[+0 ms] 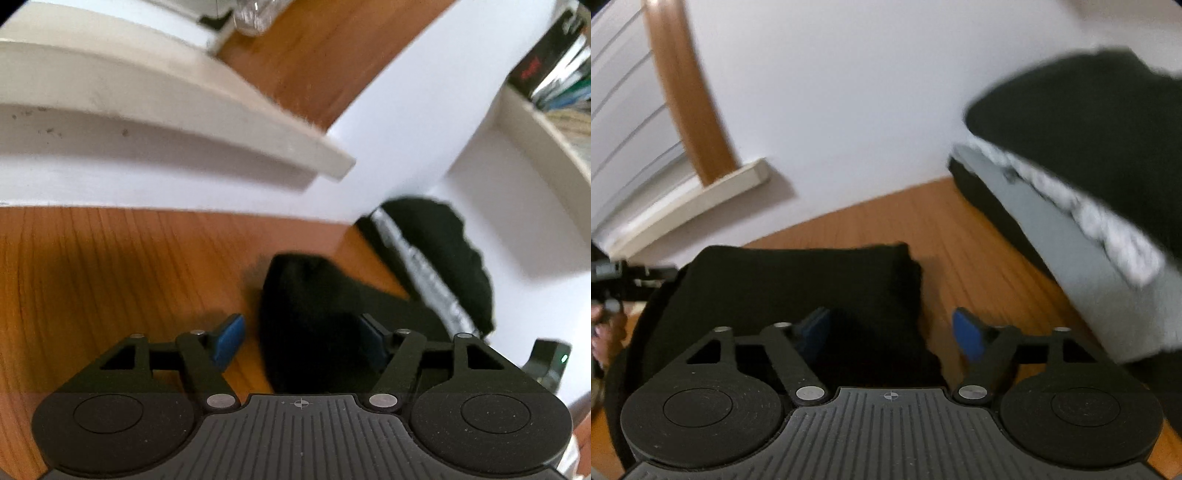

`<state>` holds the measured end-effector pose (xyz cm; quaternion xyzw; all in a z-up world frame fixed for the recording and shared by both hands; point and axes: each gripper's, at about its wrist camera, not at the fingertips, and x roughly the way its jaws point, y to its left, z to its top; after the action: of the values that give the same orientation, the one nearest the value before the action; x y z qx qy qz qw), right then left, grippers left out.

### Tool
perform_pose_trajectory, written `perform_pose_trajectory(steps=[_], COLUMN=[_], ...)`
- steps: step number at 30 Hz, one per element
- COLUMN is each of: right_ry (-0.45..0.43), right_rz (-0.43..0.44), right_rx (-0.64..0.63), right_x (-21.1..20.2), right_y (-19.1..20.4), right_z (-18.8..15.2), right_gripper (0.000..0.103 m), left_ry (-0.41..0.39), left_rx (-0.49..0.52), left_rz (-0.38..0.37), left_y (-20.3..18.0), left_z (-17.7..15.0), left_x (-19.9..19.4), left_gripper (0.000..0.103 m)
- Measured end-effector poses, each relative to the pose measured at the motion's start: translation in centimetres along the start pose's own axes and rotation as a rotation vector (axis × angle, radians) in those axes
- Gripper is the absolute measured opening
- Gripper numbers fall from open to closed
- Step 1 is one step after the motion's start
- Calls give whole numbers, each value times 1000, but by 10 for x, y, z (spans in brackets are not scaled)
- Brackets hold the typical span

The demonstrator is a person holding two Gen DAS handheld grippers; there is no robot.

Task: Fold clothes

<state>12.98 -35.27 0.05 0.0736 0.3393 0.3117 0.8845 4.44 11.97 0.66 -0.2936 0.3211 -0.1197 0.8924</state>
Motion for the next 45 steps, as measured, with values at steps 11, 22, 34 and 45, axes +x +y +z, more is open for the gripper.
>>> perform_pose_trajectory(steps=[11,22,34,45], right_ry=[32,-111,-387,-545], right_rz=[172,186,9,-101], right_rx=[-35,-53,-245,-278], right_x=[9,-22,-89,-129], right_y=[25,44,63,37], right_z=[-17,-39,-32,49], right_gripper=[58,29,25,23], left_ry=[70,4,-158,-221], left_rx=[165,266,413,491], left_rz=[-53,-113,-238,-345], left_y=[-21,-44,-106,-215], left_z=[-23,-17,0,96], left_x=[12,-3,16,87], left_gripper=[57,21,20,17])
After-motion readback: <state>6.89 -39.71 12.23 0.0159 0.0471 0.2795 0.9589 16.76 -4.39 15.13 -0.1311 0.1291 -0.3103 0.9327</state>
